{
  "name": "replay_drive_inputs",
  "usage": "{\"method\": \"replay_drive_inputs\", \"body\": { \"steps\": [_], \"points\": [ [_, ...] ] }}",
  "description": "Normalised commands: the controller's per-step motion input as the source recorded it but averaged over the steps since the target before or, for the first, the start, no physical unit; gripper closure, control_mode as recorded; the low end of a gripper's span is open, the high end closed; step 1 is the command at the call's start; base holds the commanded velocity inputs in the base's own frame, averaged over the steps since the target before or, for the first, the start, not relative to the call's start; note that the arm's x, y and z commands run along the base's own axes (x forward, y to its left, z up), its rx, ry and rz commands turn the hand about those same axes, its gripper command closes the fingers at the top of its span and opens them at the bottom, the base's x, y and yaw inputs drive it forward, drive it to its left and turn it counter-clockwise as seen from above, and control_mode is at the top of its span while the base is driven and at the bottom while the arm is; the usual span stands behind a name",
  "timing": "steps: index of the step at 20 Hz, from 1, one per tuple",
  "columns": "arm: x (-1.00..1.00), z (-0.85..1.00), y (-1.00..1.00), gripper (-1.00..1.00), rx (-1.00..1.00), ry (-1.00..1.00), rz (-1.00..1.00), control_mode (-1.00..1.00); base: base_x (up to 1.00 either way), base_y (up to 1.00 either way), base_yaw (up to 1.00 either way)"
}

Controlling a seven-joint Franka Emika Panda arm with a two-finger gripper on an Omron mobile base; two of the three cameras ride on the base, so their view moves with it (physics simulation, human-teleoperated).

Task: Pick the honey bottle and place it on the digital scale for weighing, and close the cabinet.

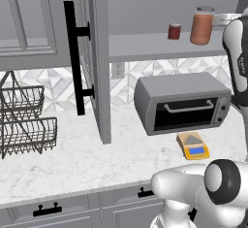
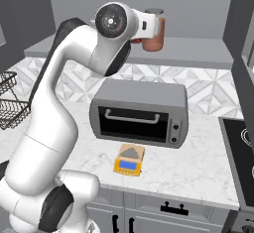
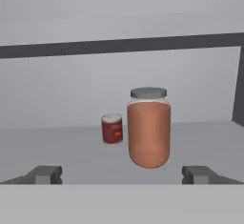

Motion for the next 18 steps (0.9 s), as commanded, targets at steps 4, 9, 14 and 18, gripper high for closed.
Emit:
{"method": "replay_drive_inputs", "body": {
  "steps": [4, 9, 14, 18],
  "points": [
    [0.35, 0.0, 0.0, -1.0, 0.0, 0.06, 0.0, -1.0, 0.0, 0.0, 0.0],
    [0.26, 0.09, -0.01, -1.0, 0.0, 0.0, 0.0, -1.0, 0.0, 0.0, 0.0],
    [0.35, 0.04, -0.16, -1.0, 0.0, 0.0, 0.0, -1.0, 0.0, 0.0, 0.0],
    [0.58, 0.0, -0.29, -1.0, 0.02, 0.0, 0.0, -1.0, 0.0, 0.0, 0.0]
  ]
}}
